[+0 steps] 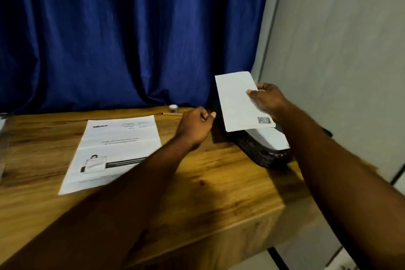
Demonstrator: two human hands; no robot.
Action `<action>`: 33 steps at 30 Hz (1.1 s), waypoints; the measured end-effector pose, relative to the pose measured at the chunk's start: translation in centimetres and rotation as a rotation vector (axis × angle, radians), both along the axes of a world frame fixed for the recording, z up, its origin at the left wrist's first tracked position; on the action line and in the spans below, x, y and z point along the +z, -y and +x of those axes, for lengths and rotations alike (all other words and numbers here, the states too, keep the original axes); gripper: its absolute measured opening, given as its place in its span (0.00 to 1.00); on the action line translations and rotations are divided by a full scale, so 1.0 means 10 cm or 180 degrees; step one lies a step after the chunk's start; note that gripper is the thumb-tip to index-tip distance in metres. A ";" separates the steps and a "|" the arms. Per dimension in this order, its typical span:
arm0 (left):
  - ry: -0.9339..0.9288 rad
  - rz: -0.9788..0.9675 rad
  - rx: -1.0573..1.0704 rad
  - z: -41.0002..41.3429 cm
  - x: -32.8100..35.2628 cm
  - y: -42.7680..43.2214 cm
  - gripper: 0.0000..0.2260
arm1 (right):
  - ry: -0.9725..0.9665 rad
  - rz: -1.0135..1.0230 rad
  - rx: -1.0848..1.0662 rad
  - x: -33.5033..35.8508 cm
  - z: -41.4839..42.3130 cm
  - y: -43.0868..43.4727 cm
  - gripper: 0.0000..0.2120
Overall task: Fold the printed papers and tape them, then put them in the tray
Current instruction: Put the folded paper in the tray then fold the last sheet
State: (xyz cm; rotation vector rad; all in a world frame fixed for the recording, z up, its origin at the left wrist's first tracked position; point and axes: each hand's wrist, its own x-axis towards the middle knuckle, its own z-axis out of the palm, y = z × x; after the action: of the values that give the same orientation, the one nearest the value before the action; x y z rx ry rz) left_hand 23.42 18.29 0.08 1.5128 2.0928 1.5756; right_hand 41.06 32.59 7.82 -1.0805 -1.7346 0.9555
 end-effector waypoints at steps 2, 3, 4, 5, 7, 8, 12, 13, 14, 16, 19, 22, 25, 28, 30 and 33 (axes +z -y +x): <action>-0.0002 -0.0078 -0.0018 0.14 -0.11 -0.11 0.13 | 0.0392 -0.0021 -0.0192 -0.02 0.26 -0.18 0.05; -0.0013 -0.0120 -0.0022 0.20 -0.17 -0.16 0.13 | 0.0696 -0.0037 -0.0253 -0.03 0.38 -0.27 0.08; -0.0028 -0.0166 -0.0018 0.22 -0.22 -0.17 0.13 | 0.1057 -0.0038 -0.0258 -0.05 0.46 -0.34 0.13; -0.0028 -0.0207 -0.0015 0.25 -0.27 -0.18 0.12 | 0.1431 -0.0046 -0.0244 -0.08 0.55 -0.39 0.19; -0.0057 -0.0223 0.0008 0.29 -0.35 -0.22 0.10 | 0.2050 -0.0058 -0.0175 -0.13 0.70 -0.46 0.26; -0.0075 -0.0216 0.0018 0.29 -0.39 -0.23 0.09 | 0.2174 -0.0098 -0.0094 -0.17 0.75 -0.49 0.26; 0.0011 -0.0249 0.0045 0.27 -0.42 -0.30 0.10 | 0.2403 -0.0380 0.0327 -0.30 0.80 -0.55 0.26; -0.0046 -0.0275 0.0048 0.27 -0.44 -0.31 0.11 | 0.2464 -0.0416 0.0437 -0.31 0.77 -0.56 0.27; -0.0162 -0.0307 0.0059 0.27 -0.44 -0.33 0.12 | 0.2502 -0.0432 0.0526 -0.30 0.74 -0.57 0.28; -0.0383 -0.0358 0.0081 0.27 -0.47 -0.36 0.13 | 0.2636 -0.0365 0.0578 -0.29 0.67 -0.58 0.33; -0.0377 -0.0325 0.0072 0.28 -0.48 -0.39 0.13 | 0.2793 -0.0294 0.0542 -0.33 0.62 -0.64 0.37; -0.0305 -0.0330 0.0043 0.29 -0.47 -0.40 0.13 | 0.2875 -0.0374 0.0517 -0.39 0.63 -0.68 0.36; -0.0235 -0.0362 -0.0030 0.32 -0.44 -0.38 0.13 | 0.3227 0.0047 0.0553 -0.34 0.63 -0.69 0.30; 0.0031 -0.0309 -0.0082 0.33 -0.39 -0.36 0.13 | 0.3456 0.0826 0.0293 -0.25 0.57 -0.60 0.21; 0.0233 -0.0233 -0.0056 0.32 -0.30 -0.32 0.14 | 0.3275 0.1233 0.0211 -0.18 0.48 -0.48 0.21; 0.0360 -0.0178 0.0106 0.18 -0.17 -0.21 0.14 | 0.2480 0.1556 0.0379 -0.13 0.19 -0.25 0.11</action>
State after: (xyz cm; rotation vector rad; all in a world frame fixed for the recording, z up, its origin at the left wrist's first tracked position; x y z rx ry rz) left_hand 25.25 20.41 -1.60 1.3452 2.0919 1.5608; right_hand 42.98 35.13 6.55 -1.0889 -2.5057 0.1130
